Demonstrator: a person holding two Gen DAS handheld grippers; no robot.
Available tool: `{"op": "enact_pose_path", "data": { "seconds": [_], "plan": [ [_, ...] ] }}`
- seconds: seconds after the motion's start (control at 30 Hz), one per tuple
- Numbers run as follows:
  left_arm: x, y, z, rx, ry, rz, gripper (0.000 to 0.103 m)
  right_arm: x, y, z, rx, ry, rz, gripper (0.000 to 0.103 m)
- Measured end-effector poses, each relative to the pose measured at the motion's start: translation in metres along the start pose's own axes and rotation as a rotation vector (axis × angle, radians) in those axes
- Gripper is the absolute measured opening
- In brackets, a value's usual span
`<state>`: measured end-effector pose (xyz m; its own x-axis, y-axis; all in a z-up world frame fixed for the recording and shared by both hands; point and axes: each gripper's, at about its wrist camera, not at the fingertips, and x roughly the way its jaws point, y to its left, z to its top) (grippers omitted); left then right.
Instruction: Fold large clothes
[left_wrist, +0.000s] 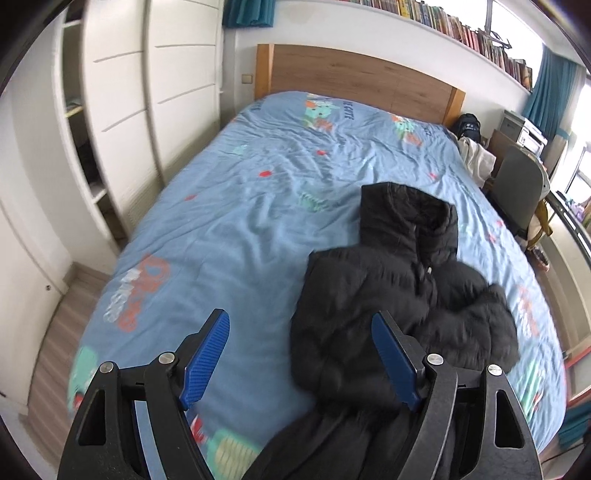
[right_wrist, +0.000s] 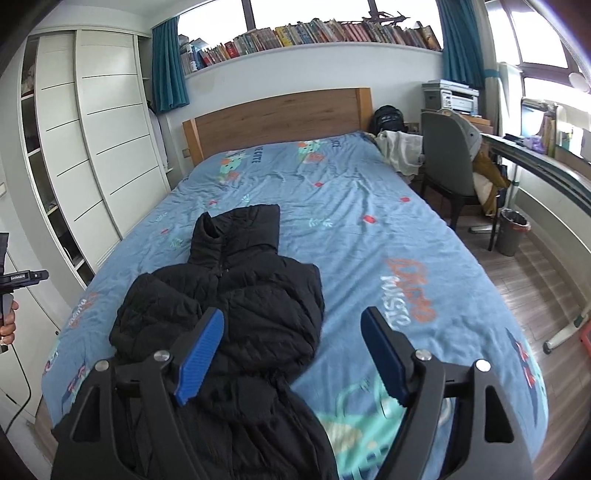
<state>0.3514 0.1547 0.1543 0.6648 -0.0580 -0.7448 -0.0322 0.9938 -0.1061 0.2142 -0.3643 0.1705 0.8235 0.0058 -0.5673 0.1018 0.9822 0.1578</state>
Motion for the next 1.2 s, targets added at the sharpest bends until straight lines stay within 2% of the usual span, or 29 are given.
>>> {"op": "enact_pose_path", "data": {
  "seconds": [0.17,0.27,0.33,0.4,0.53,0.6,0.7,0.9,1.13,1.17,1.2],
  "plan": [
    [0.089,-0.019,0.071,0.023,0.044,-0.026,0.079,0.114,0.007,0.063,-0.042,0.044,-0.007,0.077],
    [0.157,-0.036,0.116,0.04,0.067,-0.061,0.079,0.198,0.013,0.097,-0.058,0.075,0.023,0.077],
    [0.214,-0.048,0.145,0.016,0.088,-0.117,0.079,0.255,0.017,0.113,-0.057,0.099,0.053,0.077],
    [0.26,-0.055,0.164,-0.018,0.105,-0.158,0.079,0.316,0.022,0.126,-0.045,0.119,0.082,0.077],
    [0.333,-0.068,0.188,-0.092,0.146,-0.218,0.079,0.408,0.02,0.142,0.067,0.136,0.167,0.077],
    [0.357,-0.072,0.194,-0.12,0.161,-0.244,0.079,0.451,0.021,0.148,0.108,0.157,0.191,0.077],
    [0.399,-0.077,0.204,-0.167,0.187,-0.272,0.079,0.503,0.023,0.154,0.149,0.186,0.222,0.077],
    [0.464,-0.096,0.208,-0.236,0.233,-0.343,0.076,0.575,0.026,0.153,0.185,0.233,0.26,0.077],
    [0.509,-0.123,0.201,-0.205,0.309,-0.348,0.059,0.622,0.02,0.145,0.225,0.284,0.27,0.076],
    [0.514,-0.126,0.2,-0.202,0.324,-0.335,0.054,0.627,0.019,0.145,0.226,0.287,0.272,0.069],
    [0.517,-0.128,0.2,-0.198,0.336,-0.322,0.048,0.63,0.02,0.145,0.226,0.293,0.272,0.057]
  ]
}}
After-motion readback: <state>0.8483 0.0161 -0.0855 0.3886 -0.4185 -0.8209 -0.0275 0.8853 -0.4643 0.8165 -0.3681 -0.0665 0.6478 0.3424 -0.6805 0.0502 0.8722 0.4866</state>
